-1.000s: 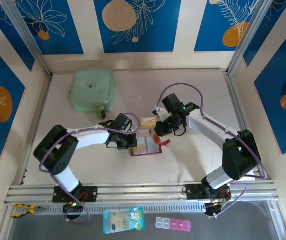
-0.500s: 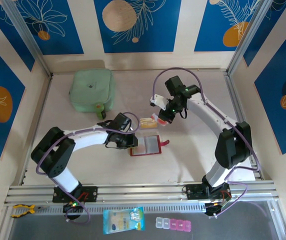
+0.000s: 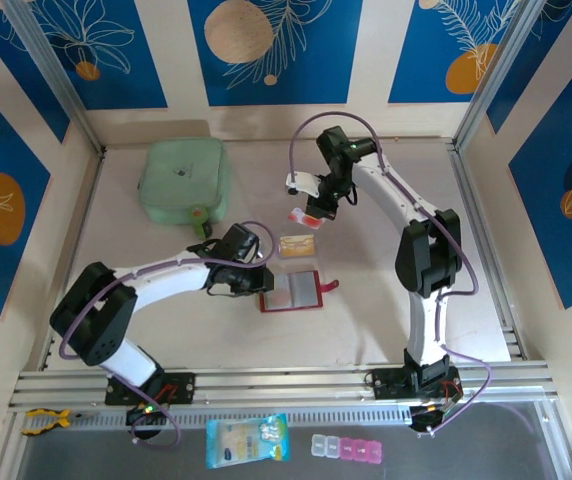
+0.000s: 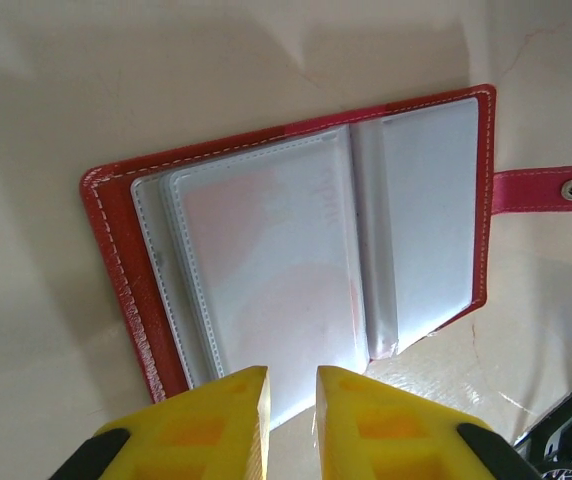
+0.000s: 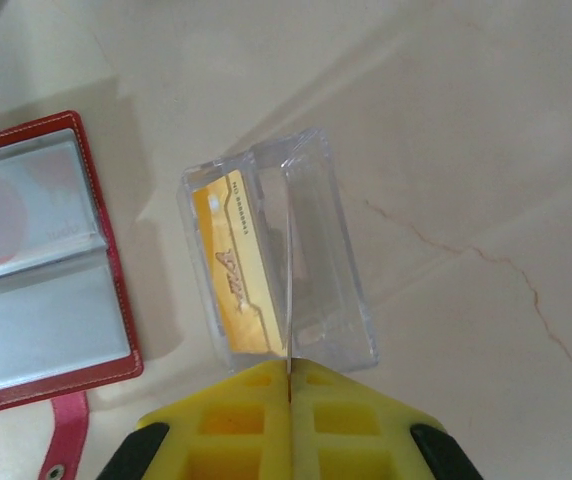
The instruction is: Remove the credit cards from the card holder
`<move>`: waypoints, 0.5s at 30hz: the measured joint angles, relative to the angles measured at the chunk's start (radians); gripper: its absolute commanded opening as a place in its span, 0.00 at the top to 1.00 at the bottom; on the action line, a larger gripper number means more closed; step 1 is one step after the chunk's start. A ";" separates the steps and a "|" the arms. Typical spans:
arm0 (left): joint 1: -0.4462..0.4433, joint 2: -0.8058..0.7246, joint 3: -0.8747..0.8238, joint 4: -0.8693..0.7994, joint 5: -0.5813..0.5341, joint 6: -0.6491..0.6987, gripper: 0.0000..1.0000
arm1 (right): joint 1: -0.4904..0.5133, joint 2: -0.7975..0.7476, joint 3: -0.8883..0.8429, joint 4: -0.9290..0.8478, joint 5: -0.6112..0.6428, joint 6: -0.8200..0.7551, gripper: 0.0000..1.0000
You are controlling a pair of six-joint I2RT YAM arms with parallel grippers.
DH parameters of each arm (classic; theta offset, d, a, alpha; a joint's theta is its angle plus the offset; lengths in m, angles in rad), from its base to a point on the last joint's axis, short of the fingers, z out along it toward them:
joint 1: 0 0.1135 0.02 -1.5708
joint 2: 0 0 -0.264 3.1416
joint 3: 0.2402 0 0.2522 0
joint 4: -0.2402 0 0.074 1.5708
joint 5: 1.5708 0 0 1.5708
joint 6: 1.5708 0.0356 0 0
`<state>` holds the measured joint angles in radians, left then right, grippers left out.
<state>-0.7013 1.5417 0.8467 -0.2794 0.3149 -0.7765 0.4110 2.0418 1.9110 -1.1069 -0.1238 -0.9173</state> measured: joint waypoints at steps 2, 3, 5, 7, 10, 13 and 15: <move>0.004 -0.016 -0.007 -0.003 -0.006 0.000 0.80 | 0.000 0.036 0.041 -0.014 -0.008 -0.018 1.00; 0.006 -0.021 -0.009 -0.005 -0.007 0.000 0.80 | 0.000 0.049 0.055 -0.019 -0.011 -0.024 1.00; 0.010 -0.031 -0.015 -0.013 -0.011 -0.001 0.80 | 0.000 0.072 0.080 -0.035 -0.013 -0.037 1.00; 0.013 -0.038 -0.021 -0.020 -0.014 -0.002 0.80 | 0.000 0.091 0.096 -0.044 -0.016 -0.052 1.00; 0.017 -0.046 -0.029 -0.027 -0.014 -0.002 0.80 | -0.001 0.109 0.101 -0.060 -0.019 -0.068 1.00; 0.021 -0.047 -0.034 -0.029 -0.020 -0.002 0.80 | -0.001 0.127 0.101 -0.066 -0.026 -0.078 0.99; 0.023 -0.047 -0.038 -0.029 -0.021 -0.002 0.79 | -0.001 0.136 0.101 -0.069 -0.033 -0.079 0.93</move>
<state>-0.6788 1.4952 0.8089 -0.3088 0.2943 -0.7788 0.4099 2.1780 2.0125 -1.1755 -0.1570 -0.9958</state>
